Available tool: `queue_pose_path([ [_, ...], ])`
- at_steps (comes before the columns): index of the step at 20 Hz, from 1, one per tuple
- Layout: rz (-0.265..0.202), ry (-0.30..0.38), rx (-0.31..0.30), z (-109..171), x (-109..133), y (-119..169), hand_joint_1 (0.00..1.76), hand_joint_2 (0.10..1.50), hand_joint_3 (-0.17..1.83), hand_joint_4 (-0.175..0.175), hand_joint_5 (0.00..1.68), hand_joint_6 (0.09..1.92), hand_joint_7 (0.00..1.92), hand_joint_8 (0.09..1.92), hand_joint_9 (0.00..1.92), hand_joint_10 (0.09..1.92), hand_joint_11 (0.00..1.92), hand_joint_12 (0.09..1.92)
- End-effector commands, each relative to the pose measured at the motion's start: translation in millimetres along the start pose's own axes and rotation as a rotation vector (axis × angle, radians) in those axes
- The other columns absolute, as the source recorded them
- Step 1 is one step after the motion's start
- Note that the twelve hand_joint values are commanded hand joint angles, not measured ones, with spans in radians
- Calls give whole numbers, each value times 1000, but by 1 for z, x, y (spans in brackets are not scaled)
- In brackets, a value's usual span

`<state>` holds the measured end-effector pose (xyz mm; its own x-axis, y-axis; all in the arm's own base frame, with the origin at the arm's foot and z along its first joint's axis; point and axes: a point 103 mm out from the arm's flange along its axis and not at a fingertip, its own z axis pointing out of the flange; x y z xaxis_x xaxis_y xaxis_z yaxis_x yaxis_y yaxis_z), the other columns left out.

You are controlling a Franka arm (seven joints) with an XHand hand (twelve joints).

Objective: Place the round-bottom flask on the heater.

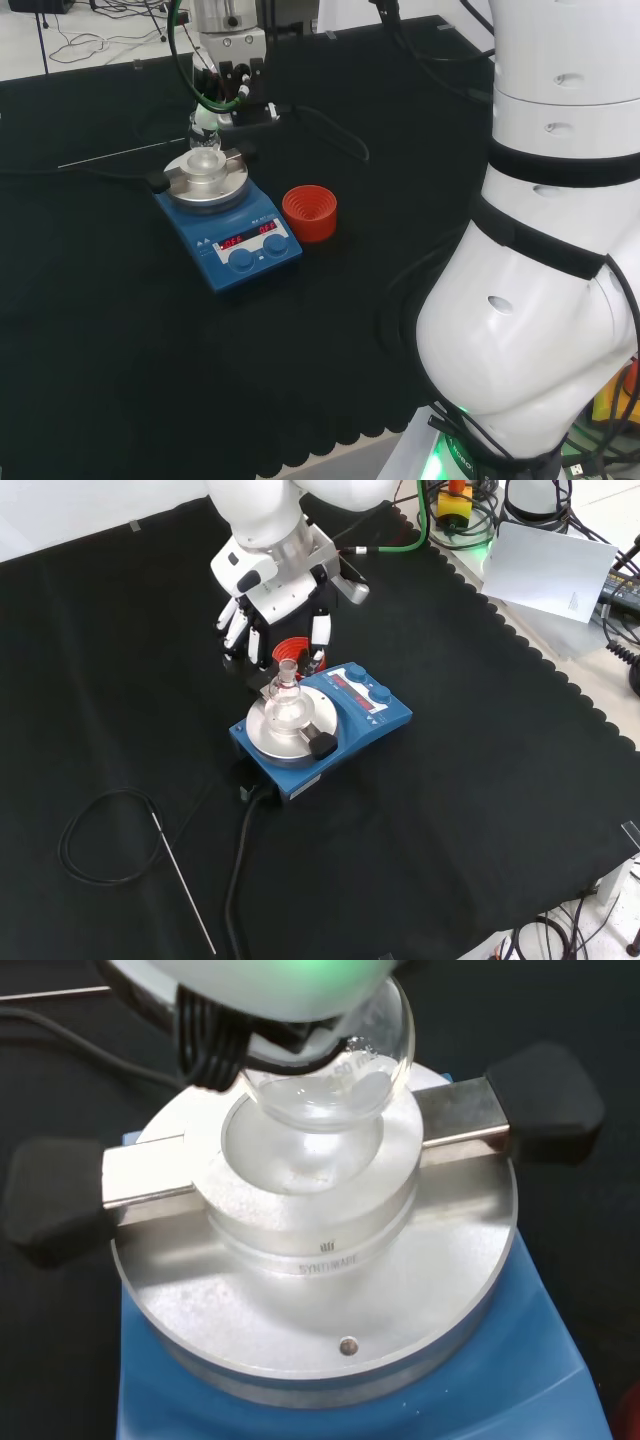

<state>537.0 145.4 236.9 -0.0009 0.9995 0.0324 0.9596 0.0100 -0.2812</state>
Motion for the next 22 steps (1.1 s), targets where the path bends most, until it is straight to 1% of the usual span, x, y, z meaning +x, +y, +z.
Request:
queue_pose_path([
  [1, -17, 4, 14, 8, -1, 2, 1132, 640, 747, 86, 1212, 823, 431, 718, 674, 605, 451, 1307],
  [2, -8, -14, 16, 7, 17, 2, 1132, 640, 747, 86, 1212, 823, 431, 718, 674, 605, 451, 1307],
  [3, 5, -40, 11, 6, 25, 2, 1132, 640, 747, 86, 1212, 824, 430, 718, 674, 605, 451, 1307],
  [4, 5, -30, 13, 6, 22, 4, 1132, 640, 747, 86, 1212, 824, 430, 718, 674, 605, 451, 1307],
  [6, 3, -18, 18, 9, 7, 6, 1132, 640, 748, 86, 1212, 824, 430, 719, 674, 606, 451, 1307],
  [9, -1, -10, 25, 15, 0, 10, 1132, 640, 748, 85, 1212, 824, 429, 719, 674, 606, 451, 1307],
  [11, -1, -17, 26, 17, 6, 11, 1132, 640, 748, 85, 1212, 824, 429, 719, 674, 607, 451, 1307],
  [12, 6, -49, 23, 17, 27, 9, 1132, 640, 748, 85, 1211, 824, 429, 719, 674, 607, 451, 1307],
  [13, 10, -54, 23, 17, 35, 8, 1132, 640, 748, 85, 1211, 824, 428, 719, 674, 607, 451, 1307],
  [14, 8, -45, 26, 17, 38, 8, 1132, 640, 748, 85, 1211, 824, 428, 719, 674, 607, 451, 1307],
  [15, 7, -37, 28, 17, 37, 9, 1132, 640, 749, 85, 1211, 825, 428, 719, 673, 607, 451, 1307],
  [19, 14, -50, 27, 17, 40, 8, 1132, 640, 749, 85, 1211, 825, 427, 720, 673, 608, 451, 1307],
  [21, 18, -28, 37, 18, 37, 9, 1132, 640, 749, 85, 1211, 825, 427, 720, 673, 608, 451, 1307],
  [22, 20, -19, 42, 18, 33, 9, 1130, 654, 730, 80, 1200, 835, 421, 721, 670, 609, 449, 1308],
])
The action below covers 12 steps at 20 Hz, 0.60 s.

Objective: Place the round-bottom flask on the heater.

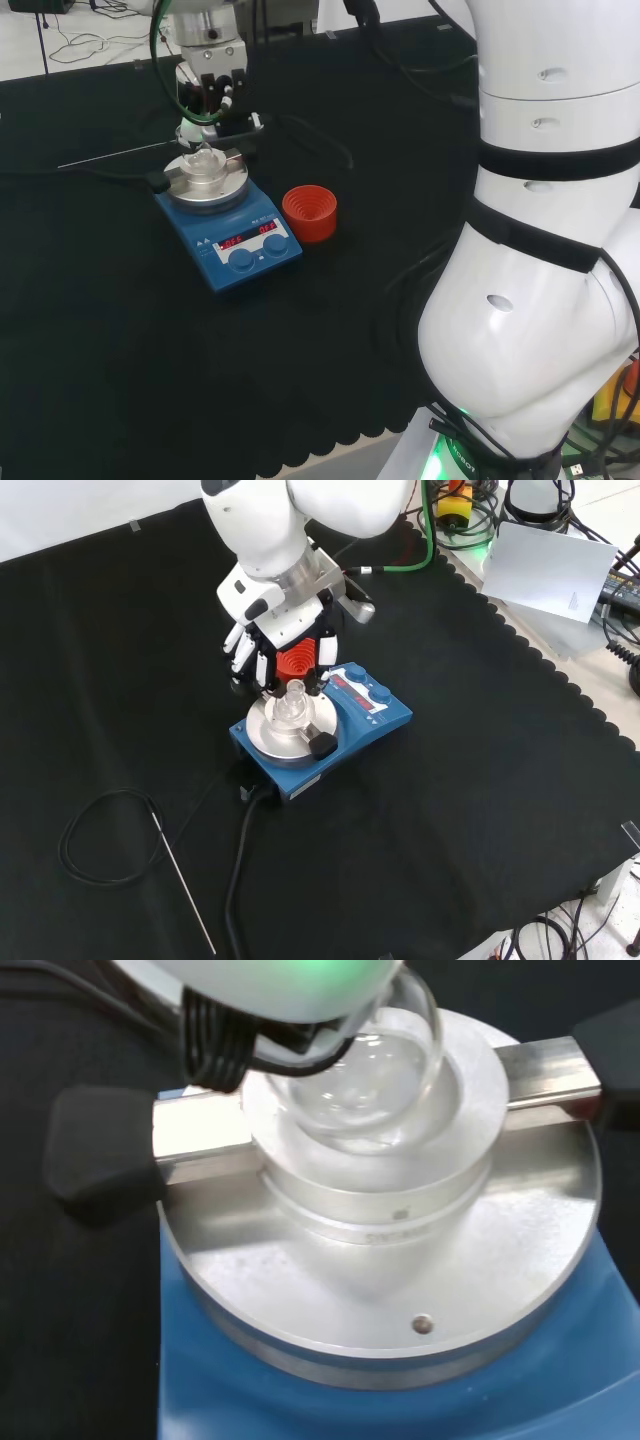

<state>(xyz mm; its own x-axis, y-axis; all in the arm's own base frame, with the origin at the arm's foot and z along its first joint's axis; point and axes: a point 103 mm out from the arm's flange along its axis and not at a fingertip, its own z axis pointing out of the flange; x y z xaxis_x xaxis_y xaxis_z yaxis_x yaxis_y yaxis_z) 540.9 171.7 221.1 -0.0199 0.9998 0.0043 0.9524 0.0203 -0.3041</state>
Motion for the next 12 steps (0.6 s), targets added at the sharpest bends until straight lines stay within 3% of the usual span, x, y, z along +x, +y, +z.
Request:
queue_pose_path([
  [1, 30, 20, 16, 3, 1, 2, 1125, 687, 678, 73, 1182, 840, 411, 726, 661, 616, 445, 1311],
  [6, 46, 37, 26, 8, -30, 2, 1098, 875, 367, 71, 1100, 867, 358, 755, 616, 658, 421, 1326],
  [10, 49, 40, 34, 8, -36, 2, 1084, 951, 246, 75, 1061, 902, 332, 763, 591, 675, 407, 1334],
  [12, 47, 40, 48, 8, -36, 2, 1058, 829, 385, -18, 925, 859, 317, 749, 577, 671, 398, 1328],
])
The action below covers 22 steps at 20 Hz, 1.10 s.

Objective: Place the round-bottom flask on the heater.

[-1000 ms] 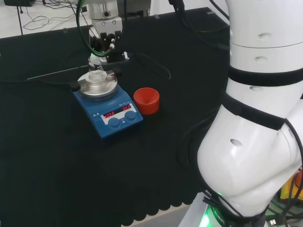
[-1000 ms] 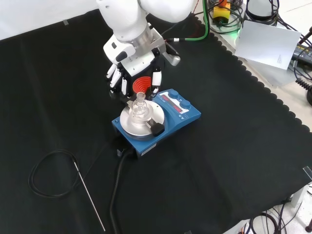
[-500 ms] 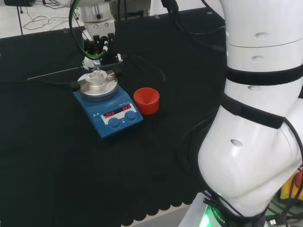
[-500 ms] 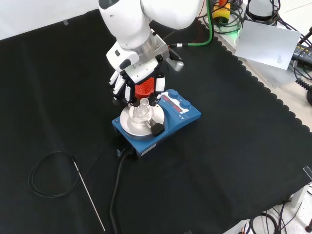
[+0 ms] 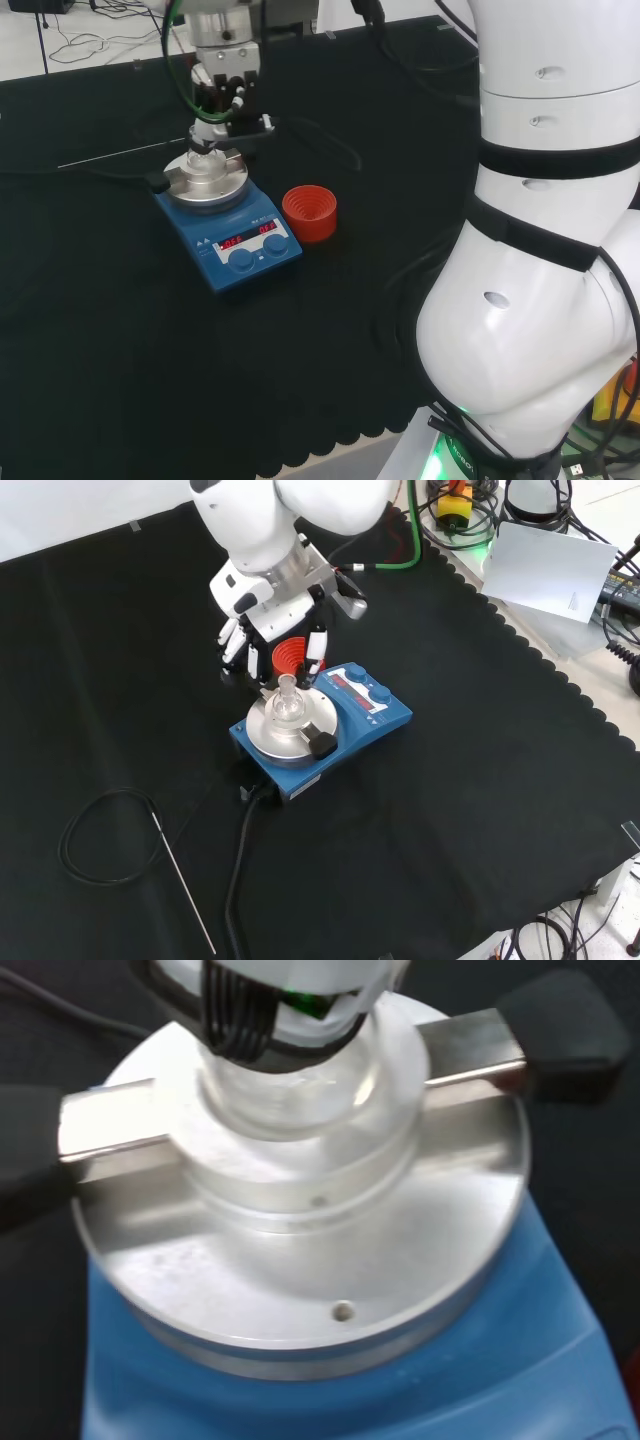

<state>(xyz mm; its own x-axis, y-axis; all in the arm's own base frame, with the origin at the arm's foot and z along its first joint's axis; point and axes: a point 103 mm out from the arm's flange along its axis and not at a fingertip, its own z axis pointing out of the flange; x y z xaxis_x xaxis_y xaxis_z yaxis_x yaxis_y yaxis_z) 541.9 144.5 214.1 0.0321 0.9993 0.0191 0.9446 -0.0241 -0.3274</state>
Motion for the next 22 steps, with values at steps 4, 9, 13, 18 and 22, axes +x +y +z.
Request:
queue_pose_path([
  [4, -3, 18, 65, 2, -9, 0, 1016, 618, 693, -59, 701, 860, 249, 754, 520, 694, 353, 1352],
  [9, -13, 24, 44, -1, -9, -3, 976, 564, 711, -51, 500, 787, 182, 749, 463, 712, 303, 1370],
  [13, -13, 41, 30, -6, -12, -8, 906, 556, 638, -49, 388, 604, 160, 749, 440, 728, 286, 1379],
  [18, -4, 46, 7, -19, -24, -22, 829, 571, 548, -44, 345, 416, 135, 744, 417, 735, 260, 1388],
  [22, 16, 48, -19, -30, -35, -42, 821, 582, 522, -43, 360, 356, 131, 739, 413, 735, 249, 1388],
])
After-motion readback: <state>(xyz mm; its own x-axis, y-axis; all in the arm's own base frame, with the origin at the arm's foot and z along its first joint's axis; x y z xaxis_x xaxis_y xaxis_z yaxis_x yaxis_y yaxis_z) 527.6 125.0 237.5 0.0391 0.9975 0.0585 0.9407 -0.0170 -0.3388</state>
